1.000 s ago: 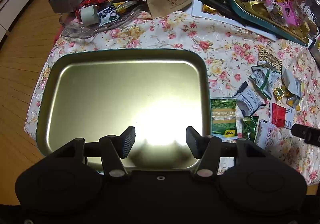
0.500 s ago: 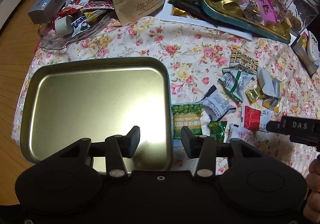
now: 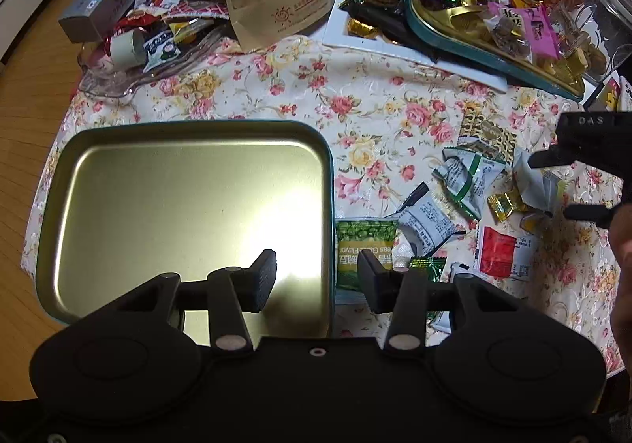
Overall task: Organize snacks
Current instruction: 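Move the right tool down onto the white hawthorn strip packet, then grasp the white hawthorn strip packet with the right tool while the left tool reaches the green pea bag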
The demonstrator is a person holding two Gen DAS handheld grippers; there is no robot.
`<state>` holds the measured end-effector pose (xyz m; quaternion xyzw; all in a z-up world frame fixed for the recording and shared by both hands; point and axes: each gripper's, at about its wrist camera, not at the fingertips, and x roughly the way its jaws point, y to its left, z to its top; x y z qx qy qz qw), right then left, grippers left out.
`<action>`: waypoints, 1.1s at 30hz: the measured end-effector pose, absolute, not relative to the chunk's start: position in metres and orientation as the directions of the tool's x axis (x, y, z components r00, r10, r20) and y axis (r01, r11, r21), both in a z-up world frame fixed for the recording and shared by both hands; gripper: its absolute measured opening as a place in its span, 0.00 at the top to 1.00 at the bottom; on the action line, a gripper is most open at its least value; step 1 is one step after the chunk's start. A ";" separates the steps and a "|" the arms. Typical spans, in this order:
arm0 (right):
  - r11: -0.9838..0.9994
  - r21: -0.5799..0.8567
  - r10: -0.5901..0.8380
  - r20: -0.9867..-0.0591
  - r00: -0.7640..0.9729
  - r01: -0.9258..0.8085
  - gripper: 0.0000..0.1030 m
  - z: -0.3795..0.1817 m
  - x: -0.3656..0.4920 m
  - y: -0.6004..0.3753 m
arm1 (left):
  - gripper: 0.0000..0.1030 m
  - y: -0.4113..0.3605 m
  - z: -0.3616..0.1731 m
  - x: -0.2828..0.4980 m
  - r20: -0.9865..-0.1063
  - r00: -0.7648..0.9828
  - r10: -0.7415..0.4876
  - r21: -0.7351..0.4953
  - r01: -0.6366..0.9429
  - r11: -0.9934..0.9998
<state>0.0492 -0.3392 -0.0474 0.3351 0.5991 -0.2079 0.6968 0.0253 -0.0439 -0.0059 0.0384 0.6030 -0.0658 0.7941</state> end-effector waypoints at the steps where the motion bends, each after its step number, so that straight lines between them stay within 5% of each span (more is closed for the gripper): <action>1: 0.704 0.211 0.106 -0.976 0.193 0.678 0.31 -0.049 0.054 -0.336 | 0.49 -0.043 -0.007 0.026 -0.965 0.255 -0.059 -0.022 0.146 0.989; 12: 0.828 0.094 -0.019 -0.980 0.196 0.553 0.69 -0.061 0.066 -0.299 | 0.49 -0.047 -0.007 0.023 -0.965 0.251 -0.071 -0.026 0.177 0.984; 24: 0.880 0.111 -0.012 -0.967 0.255 0.461 0.68 -0.074 0.070 -0.291 | 0.49 -0.046 -0.014 0.022 -0.972 0.226 -0.059 -0.021 0.167 0.986; 28: 0.891 0.052 -0.049 -0.977 0.208 0.451 0.49 -0.085 0.082 -0.293 | 0.49 -0.047 -0.014 0.023 -0.973 0.225 -0.061 -0.022 0.170 0.985; 33: 0.917 -0.011 -0.097 -0.976 0.195 0.399 0.45 -0.089 0.086 -0.279 | 0.49 -0.047 -0.015 0.024 -0.973 0.219 -0.066 -0.029 0.168 0.985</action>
